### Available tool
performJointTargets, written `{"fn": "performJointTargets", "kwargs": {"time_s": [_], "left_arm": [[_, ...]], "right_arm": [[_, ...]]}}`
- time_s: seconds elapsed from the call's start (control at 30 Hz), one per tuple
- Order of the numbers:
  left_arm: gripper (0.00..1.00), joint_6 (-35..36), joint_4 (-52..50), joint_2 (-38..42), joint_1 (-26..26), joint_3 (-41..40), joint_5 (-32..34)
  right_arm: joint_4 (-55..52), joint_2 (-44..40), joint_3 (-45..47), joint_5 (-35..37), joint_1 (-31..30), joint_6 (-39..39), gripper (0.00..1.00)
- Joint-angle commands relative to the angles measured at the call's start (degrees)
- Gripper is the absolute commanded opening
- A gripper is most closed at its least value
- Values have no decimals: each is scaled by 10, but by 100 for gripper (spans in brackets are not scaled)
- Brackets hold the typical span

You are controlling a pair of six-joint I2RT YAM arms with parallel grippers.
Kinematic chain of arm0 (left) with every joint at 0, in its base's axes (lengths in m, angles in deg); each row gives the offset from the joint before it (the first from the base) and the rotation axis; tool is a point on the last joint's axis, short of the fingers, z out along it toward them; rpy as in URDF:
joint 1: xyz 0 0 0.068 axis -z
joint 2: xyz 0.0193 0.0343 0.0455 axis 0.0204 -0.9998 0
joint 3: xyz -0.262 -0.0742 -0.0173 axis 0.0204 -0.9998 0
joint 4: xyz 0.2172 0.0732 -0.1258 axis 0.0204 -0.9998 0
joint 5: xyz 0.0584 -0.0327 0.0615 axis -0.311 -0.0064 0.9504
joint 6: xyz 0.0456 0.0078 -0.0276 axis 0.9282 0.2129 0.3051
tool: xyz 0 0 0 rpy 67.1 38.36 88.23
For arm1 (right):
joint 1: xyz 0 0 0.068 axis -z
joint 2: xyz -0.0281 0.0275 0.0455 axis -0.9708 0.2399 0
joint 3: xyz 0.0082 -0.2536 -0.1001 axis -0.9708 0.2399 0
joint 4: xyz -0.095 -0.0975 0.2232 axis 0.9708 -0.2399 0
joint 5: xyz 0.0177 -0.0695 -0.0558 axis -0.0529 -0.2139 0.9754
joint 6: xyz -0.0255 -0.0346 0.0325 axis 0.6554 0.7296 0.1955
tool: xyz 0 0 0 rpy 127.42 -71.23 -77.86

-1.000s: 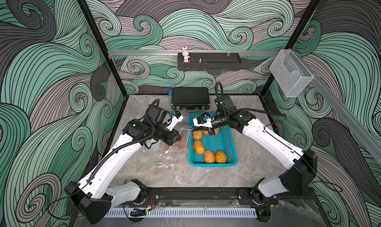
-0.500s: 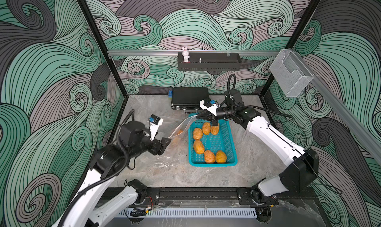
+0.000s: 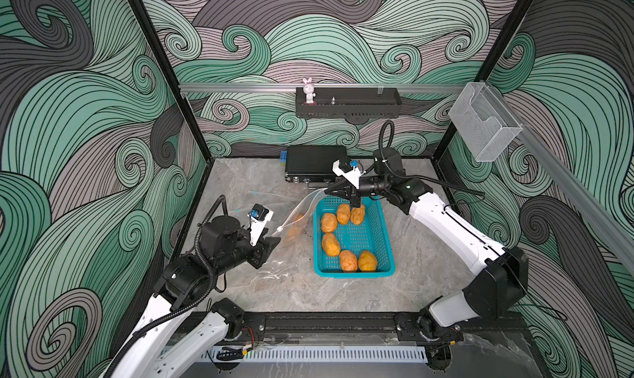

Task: Put the potatoes into a zipper bag and zip it
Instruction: Adjust the zipper food storage bag at the center of the board.

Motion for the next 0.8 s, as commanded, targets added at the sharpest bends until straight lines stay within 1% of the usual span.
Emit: {"fn": "performJointTargets", "kwargs": {"time_s": [0.0,0.1,0.27,0.43,0.47,0.5,0.57,0.6,0.63,0.67,0.77], "left_arm": [[25,2,14,-7,-1,14,-17],[13,1,8,-6,-2,17,-27],[1,6,7,-1,-2,24,-16],[0,12,6,-3,-2,35,-13],[0,15,4,-4,-2,38,-13],[0,19,2,-5,-1,43,-14],[0,30,-2,-12,-2,56,-16],[0,39,-8,-16,-2,66,-19],[0,51,-15,-22,-1,75,-20],[0,66,-24,-29,-1,85,-16],[0,105,-51,-62,-2,118,24]], "right_arm": [[-1,-10,1,-12,2,-1,0],[-2,-9,4,-12,3,1,0],[-4,-10,4,-10,3,2,0],[-14,-15,5,-9,4,13,0],[-16,-17,5,-9,4,14,1],[-17,-19,5,-9,3,15,12],[-17,-26,5,-6,4,17,47],[-17,-32,5,-7,4,19,62],[-17,-40,6,-9,5,22,69],[-17,-52,8,-15,5,30,73],[-34,-104,15,-66,-1,68,82]]}}
